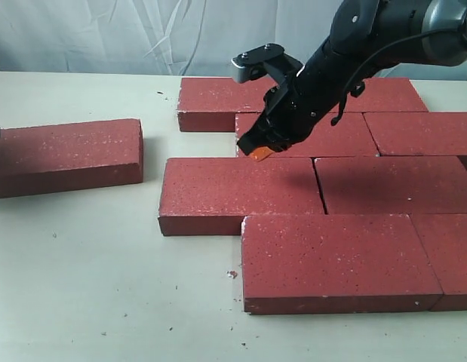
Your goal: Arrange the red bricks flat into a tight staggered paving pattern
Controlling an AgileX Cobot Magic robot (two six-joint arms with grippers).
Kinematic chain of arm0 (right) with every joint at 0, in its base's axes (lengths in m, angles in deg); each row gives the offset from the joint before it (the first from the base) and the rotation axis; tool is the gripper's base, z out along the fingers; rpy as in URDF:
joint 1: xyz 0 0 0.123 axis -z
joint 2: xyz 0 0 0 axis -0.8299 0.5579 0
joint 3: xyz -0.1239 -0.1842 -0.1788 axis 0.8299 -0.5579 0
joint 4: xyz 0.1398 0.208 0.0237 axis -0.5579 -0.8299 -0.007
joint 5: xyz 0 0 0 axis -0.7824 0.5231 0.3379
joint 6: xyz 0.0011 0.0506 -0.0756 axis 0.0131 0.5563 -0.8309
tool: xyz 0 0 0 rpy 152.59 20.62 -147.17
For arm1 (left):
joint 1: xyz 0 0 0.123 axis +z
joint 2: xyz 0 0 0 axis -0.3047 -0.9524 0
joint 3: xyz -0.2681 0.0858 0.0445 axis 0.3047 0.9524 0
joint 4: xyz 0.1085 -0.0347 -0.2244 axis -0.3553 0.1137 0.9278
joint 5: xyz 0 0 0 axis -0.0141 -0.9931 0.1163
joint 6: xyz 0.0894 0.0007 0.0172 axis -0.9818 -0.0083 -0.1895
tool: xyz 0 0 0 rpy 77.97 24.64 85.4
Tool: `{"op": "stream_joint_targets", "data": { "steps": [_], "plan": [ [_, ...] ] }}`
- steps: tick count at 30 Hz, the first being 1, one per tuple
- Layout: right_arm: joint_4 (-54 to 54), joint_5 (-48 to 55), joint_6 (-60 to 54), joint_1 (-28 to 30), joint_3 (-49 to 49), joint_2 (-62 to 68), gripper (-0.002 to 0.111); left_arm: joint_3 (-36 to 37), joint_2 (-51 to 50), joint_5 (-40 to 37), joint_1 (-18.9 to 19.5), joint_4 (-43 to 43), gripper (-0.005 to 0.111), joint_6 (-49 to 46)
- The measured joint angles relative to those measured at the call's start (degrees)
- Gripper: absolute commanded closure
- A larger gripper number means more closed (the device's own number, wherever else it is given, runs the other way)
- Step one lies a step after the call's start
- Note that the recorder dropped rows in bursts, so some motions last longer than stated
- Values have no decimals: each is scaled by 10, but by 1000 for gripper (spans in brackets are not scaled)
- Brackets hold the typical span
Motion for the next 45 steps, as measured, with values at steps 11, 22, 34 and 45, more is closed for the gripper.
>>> {"op": "stream_joint_targets", "data": {
  "steps": [11,22,34,45],
  "plan": [
    [0,-19,-6,0,0,0,109,0,0,23,-71,29,107,-14],
    [-37,-91,-25,0,0,7,109,7,-1,99,-84,-50,107,-30],
    [-57,-118,-46,-45,137,123,109,29,-2,175,-77,-37,107,-19],
    [171,20,196,-86,458,294,109,29,-21,174,-77,26,107,-46]
  ]
}}
